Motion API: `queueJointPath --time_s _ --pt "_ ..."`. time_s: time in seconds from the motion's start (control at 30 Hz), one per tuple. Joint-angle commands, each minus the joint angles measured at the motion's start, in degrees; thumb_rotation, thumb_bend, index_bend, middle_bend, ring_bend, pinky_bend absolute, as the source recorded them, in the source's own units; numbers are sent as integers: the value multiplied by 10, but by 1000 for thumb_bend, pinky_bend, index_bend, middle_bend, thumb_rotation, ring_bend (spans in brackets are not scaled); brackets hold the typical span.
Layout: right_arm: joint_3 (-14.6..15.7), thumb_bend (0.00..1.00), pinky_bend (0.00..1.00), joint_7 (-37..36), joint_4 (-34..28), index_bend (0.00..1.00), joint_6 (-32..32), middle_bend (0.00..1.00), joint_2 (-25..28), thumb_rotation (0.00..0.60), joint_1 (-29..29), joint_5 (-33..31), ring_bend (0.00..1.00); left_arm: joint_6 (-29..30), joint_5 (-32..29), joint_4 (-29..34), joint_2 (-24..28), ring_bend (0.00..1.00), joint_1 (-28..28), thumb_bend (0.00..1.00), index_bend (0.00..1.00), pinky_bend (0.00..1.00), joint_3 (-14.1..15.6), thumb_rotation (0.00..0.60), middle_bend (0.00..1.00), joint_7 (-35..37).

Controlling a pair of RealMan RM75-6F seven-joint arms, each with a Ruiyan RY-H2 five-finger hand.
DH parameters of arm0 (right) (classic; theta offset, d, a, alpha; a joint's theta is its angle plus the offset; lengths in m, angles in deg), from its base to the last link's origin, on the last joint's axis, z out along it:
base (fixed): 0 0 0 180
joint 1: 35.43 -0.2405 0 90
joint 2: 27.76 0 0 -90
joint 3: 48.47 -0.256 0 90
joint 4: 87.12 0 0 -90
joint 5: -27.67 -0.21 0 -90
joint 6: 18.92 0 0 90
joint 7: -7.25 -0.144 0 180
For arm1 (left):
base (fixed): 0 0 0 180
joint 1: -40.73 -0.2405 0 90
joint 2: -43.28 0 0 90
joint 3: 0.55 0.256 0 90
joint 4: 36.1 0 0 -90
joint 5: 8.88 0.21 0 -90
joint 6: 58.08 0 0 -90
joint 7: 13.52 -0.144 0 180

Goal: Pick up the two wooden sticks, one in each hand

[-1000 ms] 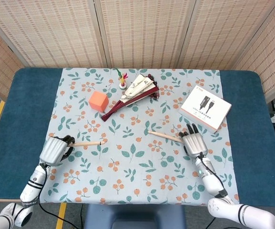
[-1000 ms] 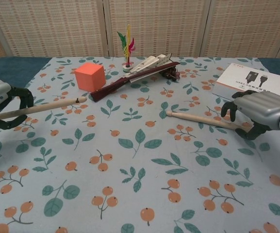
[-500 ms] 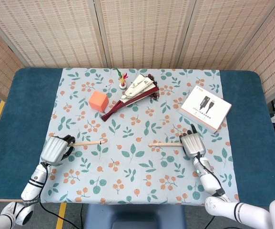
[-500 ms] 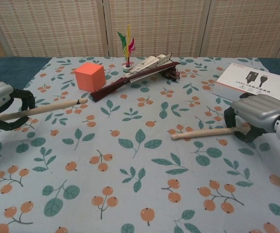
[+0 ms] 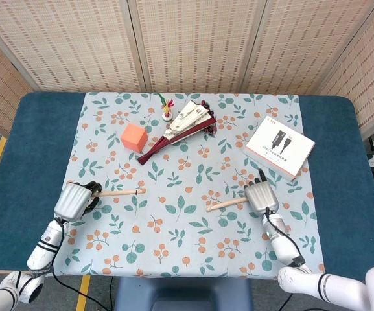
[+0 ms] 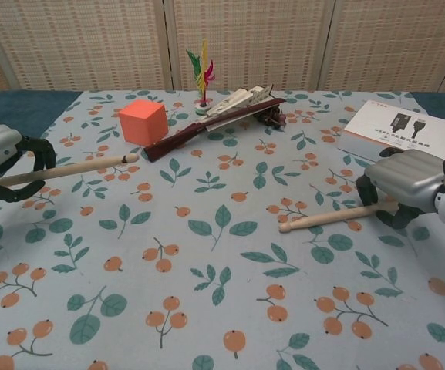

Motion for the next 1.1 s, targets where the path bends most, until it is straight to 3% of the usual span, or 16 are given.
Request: queueJointPath --time_s 0.03,0.17,0.37,0.6,0.8,0.97,1.1 --pt "6 396 0 3 -10 445 -6 587 6 600 -1 0 256 1 -1 2 1 844 -1 552 812 836 0 600 856 1" --pt "13 396 5 7 -16 459 -18 589 10 600 -1 4 269 -1 -4 1 1 844 -3 553 812 836 0 600 855 1" --pt "25 396 59 18 -8 695 -31 748 2 600 -1 9 473 -4 -6 -2 -1 844 -4 553 812 836 0 600 855 -1" --pt "35 396 60 19 -7 739 -36 786 0 600 0 14 511 -7 -11 -9 -2 843 -7 552 812 836 0 600 855 -6" --pt "48 396 102 23 -12 886 -36 896 3 600 4 16 640 -4 -11 -5 1 844 -7 552 813 836 -1 600 855 -6" --pt "51 396 186 -17 -20 995 -44 978 10 600 12 43 726 -7 -18 2 6 844 -8 554 813 836 -5 600 856 -6" --pt "52 396 227 -58 -30 1000 -67 1000 20 600 20 88 759 -16 -28 9 10 844 -6 572 815 838 -13 600 856 -4"
